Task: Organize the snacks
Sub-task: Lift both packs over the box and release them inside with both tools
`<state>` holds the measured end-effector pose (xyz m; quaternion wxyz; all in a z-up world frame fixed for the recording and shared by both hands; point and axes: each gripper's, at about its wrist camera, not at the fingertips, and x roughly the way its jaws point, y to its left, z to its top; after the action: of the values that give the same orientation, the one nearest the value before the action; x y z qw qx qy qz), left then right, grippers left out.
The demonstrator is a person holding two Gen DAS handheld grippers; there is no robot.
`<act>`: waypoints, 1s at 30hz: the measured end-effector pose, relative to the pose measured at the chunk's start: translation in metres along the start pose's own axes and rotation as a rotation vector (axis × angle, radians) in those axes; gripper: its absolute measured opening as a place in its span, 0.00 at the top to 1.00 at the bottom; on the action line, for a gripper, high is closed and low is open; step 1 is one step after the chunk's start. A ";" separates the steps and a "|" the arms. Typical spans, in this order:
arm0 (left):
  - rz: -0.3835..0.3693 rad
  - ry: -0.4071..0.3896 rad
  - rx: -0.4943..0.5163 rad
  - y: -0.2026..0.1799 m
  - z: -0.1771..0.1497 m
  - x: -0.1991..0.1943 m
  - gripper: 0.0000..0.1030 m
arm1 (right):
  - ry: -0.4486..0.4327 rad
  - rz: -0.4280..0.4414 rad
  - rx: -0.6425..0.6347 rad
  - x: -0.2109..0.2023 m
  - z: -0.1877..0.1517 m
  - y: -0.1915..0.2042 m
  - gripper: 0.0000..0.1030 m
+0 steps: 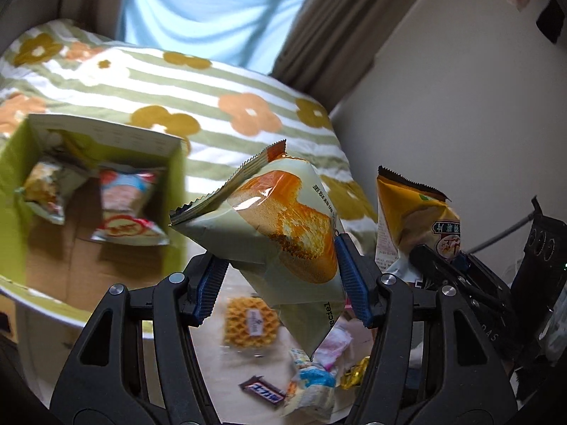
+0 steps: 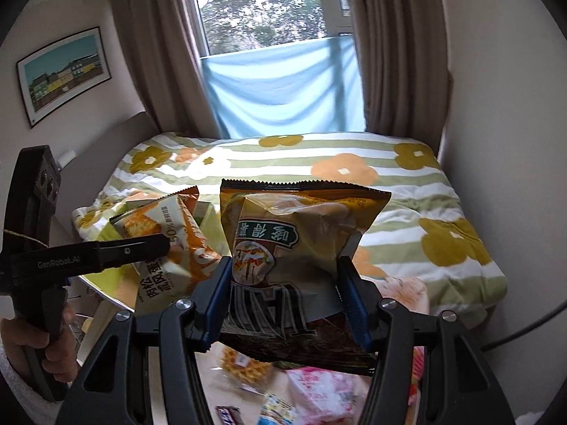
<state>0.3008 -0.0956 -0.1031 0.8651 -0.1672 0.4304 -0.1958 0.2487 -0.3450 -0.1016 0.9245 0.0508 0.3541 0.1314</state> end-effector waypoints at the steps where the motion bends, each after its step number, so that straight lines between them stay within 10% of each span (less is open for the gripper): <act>1: 0.009 -0.014 -0.009 0.010 0.002 -0.008 0.45 | 0.002 0.015 -0.004 0.004 0.003 0.009 0.48; 13: 0.107 -0.073 -0.102 0.157 0.032 -0.074 0.45 | 0.029 0.119 -0.040 0.072 0.026 0.136 0.48; 28: 0.142 0.055 -0.077 0.290 0.023 -0.053 0.48 | 0.185 0.100 -0.029 0.160 0.005 0.226 0.48; 30: 0.165 0.066 -0.047 0.291 0.021 -0.050 0.30 | 0.206 0.093 -0.029 0.167 0.002 0.226 0.48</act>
<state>0.3468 0.1831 -0.1907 0.8594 -0.1449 0.4756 -0.1192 0.3225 -0.0812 -0.1645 0.8769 0.0400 0.4424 0.1837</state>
